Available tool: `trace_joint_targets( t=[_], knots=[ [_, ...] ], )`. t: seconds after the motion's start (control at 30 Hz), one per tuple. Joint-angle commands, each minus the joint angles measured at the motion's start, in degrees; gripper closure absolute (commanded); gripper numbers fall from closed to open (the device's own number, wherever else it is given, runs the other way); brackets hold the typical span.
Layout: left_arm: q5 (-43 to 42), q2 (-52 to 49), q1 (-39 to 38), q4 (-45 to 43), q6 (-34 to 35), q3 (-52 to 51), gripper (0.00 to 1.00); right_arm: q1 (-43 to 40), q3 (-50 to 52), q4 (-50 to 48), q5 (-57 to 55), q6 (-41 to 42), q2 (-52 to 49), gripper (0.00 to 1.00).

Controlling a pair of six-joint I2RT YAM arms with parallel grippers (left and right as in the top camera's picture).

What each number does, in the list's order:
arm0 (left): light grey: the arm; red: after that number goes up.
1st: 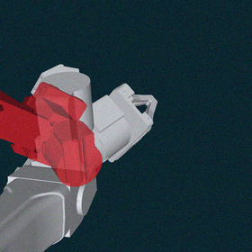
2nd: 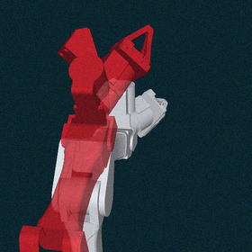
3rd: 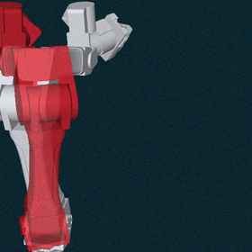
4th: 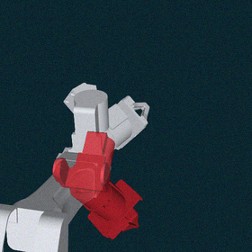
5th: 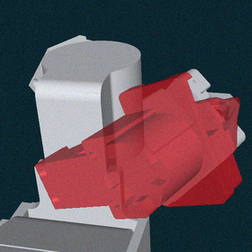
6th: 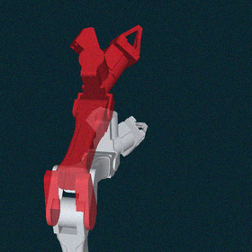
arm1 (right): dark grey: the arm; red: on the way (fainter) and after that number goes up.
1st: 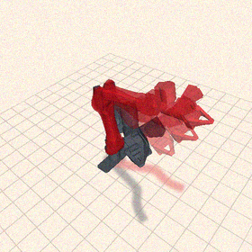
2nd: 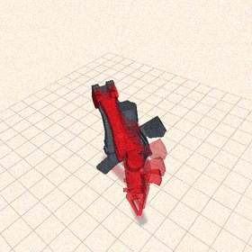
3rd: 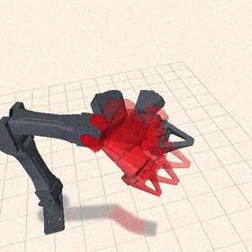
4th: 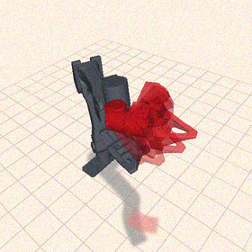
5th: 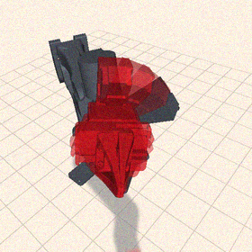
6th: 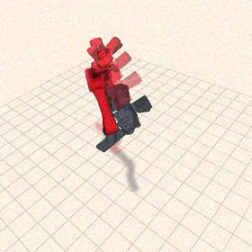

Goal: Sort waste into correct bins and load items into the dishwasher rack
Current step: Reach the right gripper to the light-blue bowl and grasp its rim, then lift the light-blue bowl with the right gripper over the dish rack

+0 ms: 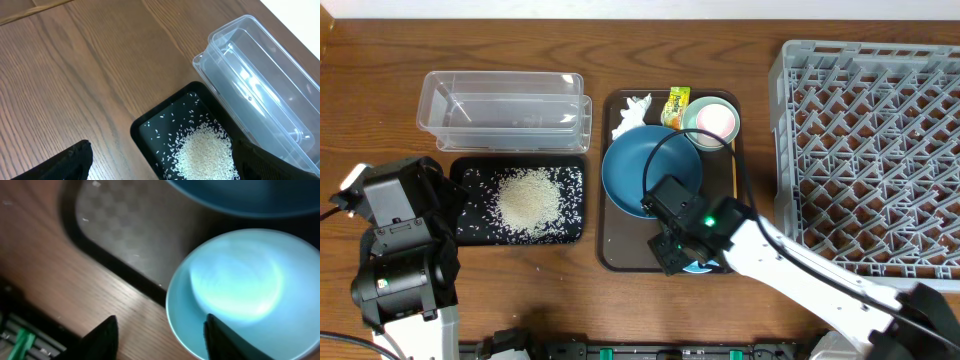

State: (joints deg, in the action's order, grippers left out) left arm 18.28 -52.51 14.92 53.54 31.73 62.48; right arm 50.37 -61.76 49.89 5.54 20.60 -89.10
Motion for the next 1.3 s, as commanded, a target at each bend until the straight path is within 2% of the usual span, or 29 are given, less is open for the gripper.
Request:
trace_joint_targets(
  t=[0.0, 0.23, 0.4, 0.57, 0.67, 0.83, 0.9, 0.97, 1.13, 1.27],
  knots=[
    [0.17, 0.15, 0.28, 0.0, 0.48, 1.07, 0.09, 0.33, -0.7, 0.02, -0.83, 1.4, -2.95, 0.5],
    [0.17, 0.15, 0.28, 0.0, 0.48, 1.07, 0.09, 0.35, -0.7, -0.94, -0.79, 3.17, -7.43, 0.53],
    [0.17, 0.15, 0.28, 0.0, 0.48, 1.07, 0.09, 0.79, -0.7, -3.26, -0.85, 4.35, -11.26, 0.63],
    [0.17, 0.15, 0.28, 0.0, 0.48, 1.07, 0.09, 1.09, -0.7, -4.35, -1.88, 5.14, -12.24, 0.64],
    [0.17, 0.15, 0.28, 0.0, 0.48, 1.07, 0.09, 1.14, -0.72, -4.33, -2.8, 5.55, -12.22, 0.69],
    [0.17, 0.15, 0.28, 0.0, 0.46, 1.07, 0.09, 1.03, -1.4, -4.0, -2.75, 5.55, -12.15, 0.89],
    [0.17, 0.15, 0.28, 0.0, 0.48, 1.07, 0.09, 1.03, -1.86, -3.58, -2.73, 5.55, -12.15, 0.92],
    [0.17, 0.15, 0.28, 0.0, 0.48, 1.07, 0.09, 1.03, -2.62, -2.78, -2.71, 5.55, -12.15, 0.99],
    [0.17, 0.15, 0.28, 0.0, 0.48, 1.07, 0.09, 1.03, -6.88, 1.68, -2.08, 5.53, -12.15, 0.99],
    [0.17, 0.15, 0.28, 0.0, 0.48, 1.07, 0.09, 0.28, -13.84, 10.34, -2.14, 5.22, -12.04, 0.99]
  ],
)
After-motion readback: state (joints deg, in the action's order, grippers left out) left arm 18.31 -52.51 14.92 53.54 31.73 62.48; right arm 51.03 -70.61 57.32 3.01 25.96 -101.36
